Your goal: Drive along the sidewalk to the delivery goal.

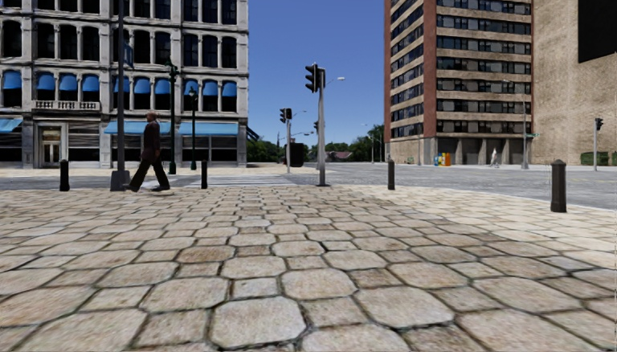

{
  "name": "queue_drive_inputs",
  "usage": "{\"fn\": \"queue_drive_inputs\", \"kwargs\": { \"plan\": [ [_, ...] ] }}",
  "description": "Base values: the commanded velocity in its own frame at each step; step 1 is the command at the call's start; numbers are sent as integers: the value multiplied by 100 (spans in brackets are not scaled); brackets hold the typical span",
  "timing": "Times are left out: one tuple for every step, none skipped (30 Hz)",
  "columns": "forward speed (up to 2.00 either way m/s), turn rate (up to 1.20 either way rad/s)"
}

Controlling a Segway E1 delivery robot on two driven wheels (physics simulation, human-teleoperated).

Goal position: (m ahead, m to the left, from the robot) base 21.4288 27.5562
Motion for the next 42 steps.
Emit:
{"fn": "queue_drive_inputs", "kwargs": {
  "plan": [
    [200,66],
    [200,38],
    [200,23],
    [200,23],
    [200,0],
    [200,0],
    [200,0],
    [200,0],
    [200,0],
    [200,0],
    [200,0],
    [200,0],
    [200,0],
    [200,0],
    [200,0],
    [200,0],
    [200,0],
    [200,0],
    [200,0],
    [200,0],
    [200,0],
    [200,0],
    [200,0],
    [200,0],
    [200,3],
    [200,21],
    [200,21],
    [200,31],
    [200,34],
    [200,35],
    [200,35],
    [200,35],
    [200,35],
    [200,35],
    [200,35],
    [200,15],
    [200,0],
    [200,0],
    [200,0],
    [200,0],
    [200,0],
    [200,0]
  ]
}}
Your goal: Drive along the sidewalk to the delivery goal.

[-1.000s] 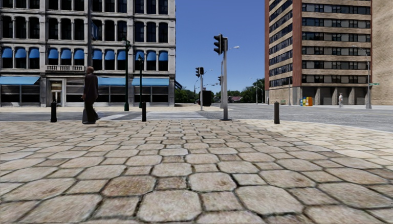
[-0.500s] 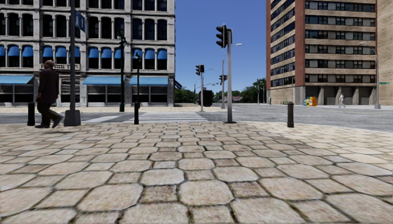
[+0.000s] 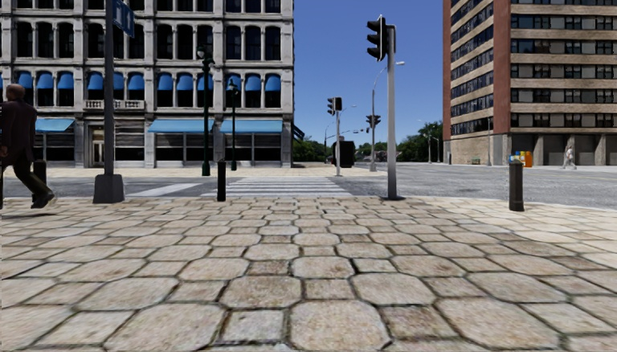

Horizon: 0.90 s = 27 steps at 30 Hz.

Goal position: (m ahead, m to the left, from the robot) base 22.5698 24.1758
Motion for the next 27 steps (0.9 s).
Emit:
{"fn": "queue_drive_inputs", "kwargs": {
  "plan": [
    [200,0],
    [200,0],
    [200,0],
    [200,0],
    [200,0],
    [200,0],
    [200,0],
    [200,0],
    [200,0],
    [200,0],
    [200,0],
    [200,0],
    [200,0],
    [200,0],
    [200,0],
    [200,0],
    [200,0],
    [200,0],
    [200,0],
    [200,0],
    [199,0],
    [197,0],
    [197,0],
    [197,0],
    [197,0],
    [197,0],
    [200,0]
  ]
}}
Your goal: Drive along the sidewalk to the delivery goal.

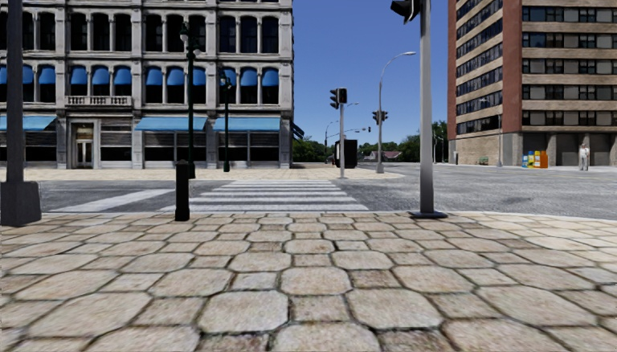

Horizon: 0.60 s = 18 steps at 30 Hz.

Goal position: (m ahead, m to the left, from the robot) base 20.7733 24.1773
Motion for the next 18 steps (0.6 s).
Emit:
{"fn": "queue_drive_inputs", "kwargs": {
  "plan": [
    [200,0],
    [200,0],
    [200,0],
    [200,0],
    [200,0],
    [200,0],
    [200,0],
    [200,0],
    [200,0],
    [200,0],
    [200,0],
    [200,0],
    [200,0],
    [200,0],
    [200,0],
    [200,0],
    [200,0],
    [200,0]
  ]
}}
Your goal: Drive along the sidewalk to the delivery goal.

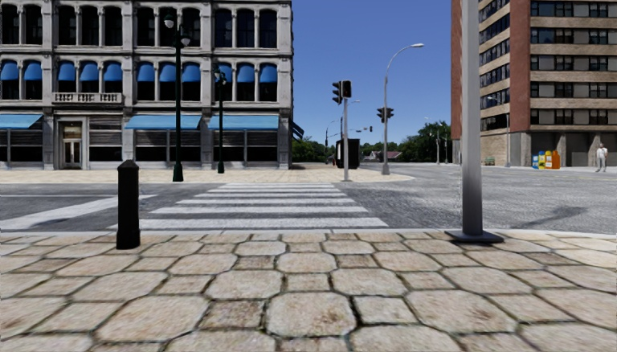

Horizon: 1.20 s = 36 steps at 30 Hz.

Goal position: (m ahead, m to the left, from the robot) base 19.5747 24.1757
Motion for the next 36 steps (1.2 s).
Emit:
{"fn": "queue_drive_inputs", "kwargs": {
  "plan": [
    [200,0],
    [200,0],
    [200,0],
    [200,0],
    [200,0],
    [200,0],
    [200,0],
    [200,0],
    [200,0],
    [200,0],
    [200,0],
    [200,0],
    [200,0],
    [200,0],
    [200,0],
    [200,0],
    [200,0],
    [200,0],
    [200,0],
    [200,0],
    [200,0],
    [200,0],
    [200,0],
    [200,0],
    [200,0],
    [200,0],
    [200,0],
    [200,0],
    [200,0],
    [200,0],
    [200,0],
    [200,0],
    [200,0],
    [200,0],
    [200,0],
    [200,0]
  ]
}}
